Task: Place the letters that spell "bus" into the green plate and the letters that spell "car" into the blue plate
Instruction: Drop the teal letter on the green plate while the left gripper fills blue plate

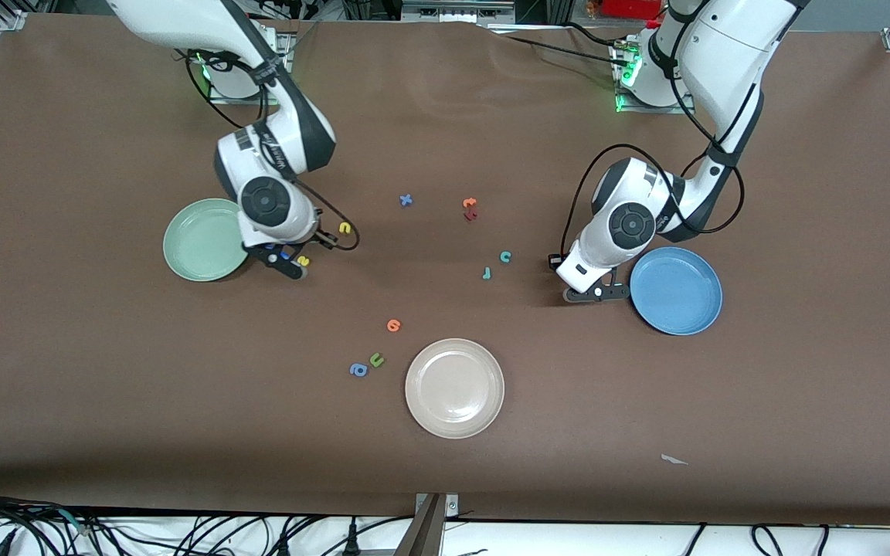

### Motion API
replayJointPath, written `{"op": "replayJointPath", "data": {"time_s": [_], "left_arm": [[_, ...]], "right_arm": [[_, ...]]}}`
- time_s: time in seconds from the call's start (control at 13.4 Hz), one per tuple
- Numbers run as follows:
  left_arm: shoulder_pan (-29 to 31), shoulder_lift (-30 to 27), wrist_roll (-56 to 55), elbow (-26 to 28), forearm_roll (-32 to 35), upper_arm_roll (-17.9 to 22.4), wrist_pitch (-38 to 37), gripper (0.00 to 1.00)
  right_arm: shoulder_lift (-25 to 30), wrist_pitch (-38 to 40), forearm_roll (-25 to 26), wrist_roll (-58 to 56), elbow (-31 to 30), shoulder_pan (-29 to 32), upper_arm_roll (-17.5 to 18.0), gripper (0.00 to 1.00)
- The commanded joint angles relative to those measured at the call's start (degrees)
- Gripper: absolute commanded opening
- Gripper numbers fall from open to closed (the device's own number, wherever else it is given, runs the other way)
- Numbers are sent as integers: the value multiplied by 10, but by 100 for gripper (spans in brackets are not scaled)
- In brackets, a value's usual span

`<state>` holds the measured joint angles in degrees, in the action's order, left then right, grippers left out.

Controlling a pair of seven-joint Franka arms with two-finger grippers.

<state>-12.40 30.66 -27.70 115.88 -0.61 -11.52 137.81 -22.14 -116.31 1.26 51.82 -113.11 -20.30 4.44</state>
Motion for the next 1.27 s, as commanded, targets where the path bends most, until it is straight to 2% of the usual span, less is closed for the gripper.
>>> {"op": "replayJointPath", "data": {"time_s": [0.0, 0.15, 0.22, 0.37, 0.6, 0.67, 0.74, 0.82, 0.89, 0.97, 1.04, 1.12, 1.19], "left_arm": [[16, 8, 26, -96, 20, 4, -146, 23], [43, 8, 88, -164, 19, 4, -268, 23], [64, 8, 124, -176, 20, 4, -296, 23], [103, 8, 198, -176, 21, 6, -304, 23], [135, 17, 250, -173, 70, 5, -300, 23], [136, 27, 250, -174, 73, 6, -290, 25], [141, 28, 250, -171, 75, 7, -270, 44], [146, 27, 250, -170, 80, 7, -265, 99], [146, 26, 249, -170, 81, 7, -266, 100], [146, 23, 245, -170, 80, 5, -270, 100], [142, 22, 238, -170, 73, 2, -270, 100], [136, 21, 204, -170, 66, -3, -269, 100], [135, 21, 154, -169, 55, -22, -262, 100]], "right_arm": [[21, 56, -6, -129, 8, 4, -61, 2], [25, 75, -7, -244, 5, 4, -127, 2], [24, 74, -8, -303, 2, 4, -160, 2], [18, 61, -9, -393, -14, 5, -209, 2], [15, -9, -9, -458, -71, 10, -247, 4], [10, -42, -9, -477, -92, 17, -250, 5], [7, -59, -10, -486, -103, 26, -250, 8], [3, -61, -11, -490, -107, 30, -250, 8], [2, -61, -11, -490, -108, 31, -250, 9], [2, -62, -11, -491, -111, 31, -250, 20], [2, -62, -11, -490, -115, 31, -250, 27], [3, -61, -11, -490, -117, 30, -250, 53], [5, -60, -12, -490, -116, 30, -250, 92]]}}
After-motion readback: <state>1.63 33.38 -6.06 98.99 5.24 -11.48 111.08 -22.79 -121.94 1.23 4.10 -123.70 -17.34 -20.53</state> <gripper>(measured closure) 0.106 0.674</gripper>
